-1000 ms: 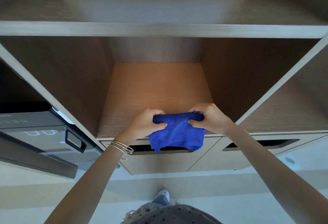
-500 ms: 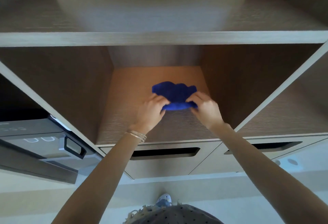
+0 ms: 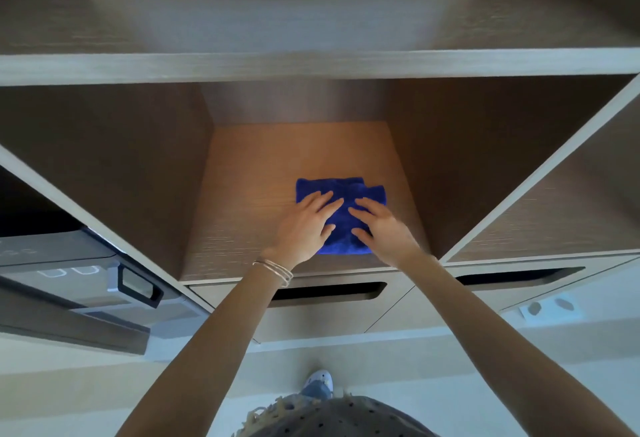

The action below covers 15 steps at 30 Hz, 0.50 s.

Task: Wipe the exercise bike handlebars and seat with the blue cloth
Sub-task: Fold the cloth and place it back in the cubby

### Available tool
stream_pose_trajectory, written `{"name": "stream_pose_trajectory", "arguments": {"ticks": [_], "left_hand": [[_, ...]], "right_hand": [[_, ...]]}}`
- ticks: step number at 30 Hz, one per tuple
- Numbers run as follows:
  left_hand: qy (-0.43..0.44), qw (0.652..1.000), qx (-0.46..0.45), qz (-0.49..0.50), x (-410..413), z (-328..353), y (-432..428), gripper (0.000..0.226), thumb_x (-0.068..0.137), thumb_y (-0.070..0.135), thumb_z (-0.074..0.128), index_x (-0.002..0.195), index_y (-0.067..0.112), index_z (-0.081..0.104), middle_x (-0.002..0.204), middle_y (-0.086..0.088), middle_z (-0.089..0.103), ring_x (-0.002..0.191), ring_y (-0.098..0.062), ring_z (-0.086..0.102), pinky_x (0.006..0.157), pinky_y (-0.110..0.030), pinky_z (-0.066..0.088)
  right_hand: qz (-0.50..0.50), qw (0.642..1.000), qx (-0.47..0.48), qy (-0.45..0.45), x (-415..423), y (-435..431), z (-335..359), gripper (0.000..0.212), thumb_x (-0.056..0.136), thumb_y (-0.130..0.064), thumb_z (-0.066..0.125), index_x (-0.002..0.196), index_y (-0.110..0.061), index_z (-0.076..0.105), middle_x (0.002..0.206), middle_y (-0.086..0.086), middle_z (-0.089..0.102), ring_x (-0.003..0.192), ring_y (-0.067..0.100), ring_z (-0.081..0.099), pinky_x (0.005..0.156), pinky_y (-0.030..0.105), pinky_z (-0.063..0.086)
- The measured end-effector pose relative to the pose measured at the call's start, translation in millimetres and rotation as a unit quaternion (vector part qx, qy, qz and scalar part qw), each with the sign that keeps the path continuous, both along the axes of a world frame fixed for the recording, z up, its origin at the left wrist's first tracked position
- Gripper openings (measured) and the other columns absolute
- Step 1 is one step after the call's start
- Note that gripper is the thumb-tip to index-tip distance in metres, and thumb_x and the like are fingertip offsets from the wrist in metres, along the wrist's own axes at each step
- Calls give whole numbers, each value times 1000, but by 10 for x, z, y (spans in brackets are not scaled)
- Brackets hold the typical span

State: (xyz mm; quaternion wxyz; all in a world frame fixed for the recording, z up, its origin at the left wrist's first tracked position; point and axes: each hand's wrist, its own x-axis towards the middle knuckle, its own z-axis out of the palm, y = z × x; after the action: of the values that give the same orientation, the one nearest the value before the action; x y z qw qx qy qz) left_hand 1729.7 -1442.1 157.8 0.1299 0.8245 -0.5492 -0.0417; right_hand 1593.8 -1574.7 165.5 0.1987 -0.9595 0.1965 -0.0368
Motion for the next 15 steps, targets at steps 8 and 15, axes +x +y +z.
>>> {"name": "stream_pose_trajectory", "arguments": {"ticks": [8, 15], "left_hand": [[-15, 1000, 21, -5, 48, -169, 211, 51, 95, 34, 47, 142, 18, 34, 153, -5, 26, 143, -22, 18, 115, -39, 16], [-18, 1000, -10, -17, -212, -280, 494, 60, 80, 1, 66, 133, 24, 49, 144, -5, 44, 133, -19, 40, 81, -30, 56]], "right_hand": [[-70, 994, 48, 61, -143, -98, -22, 52, 94, -26, 51, 142, -17, 34, 155, 0, 20, 143, 16, 19, 106, 35, 37], [5, 997, -48, -54, -364, 311, -301, 38, 78, -9, 72, 115, -11, 65, 127, 9, 60, 122, 27, 54, 76, 42, 59]]}}
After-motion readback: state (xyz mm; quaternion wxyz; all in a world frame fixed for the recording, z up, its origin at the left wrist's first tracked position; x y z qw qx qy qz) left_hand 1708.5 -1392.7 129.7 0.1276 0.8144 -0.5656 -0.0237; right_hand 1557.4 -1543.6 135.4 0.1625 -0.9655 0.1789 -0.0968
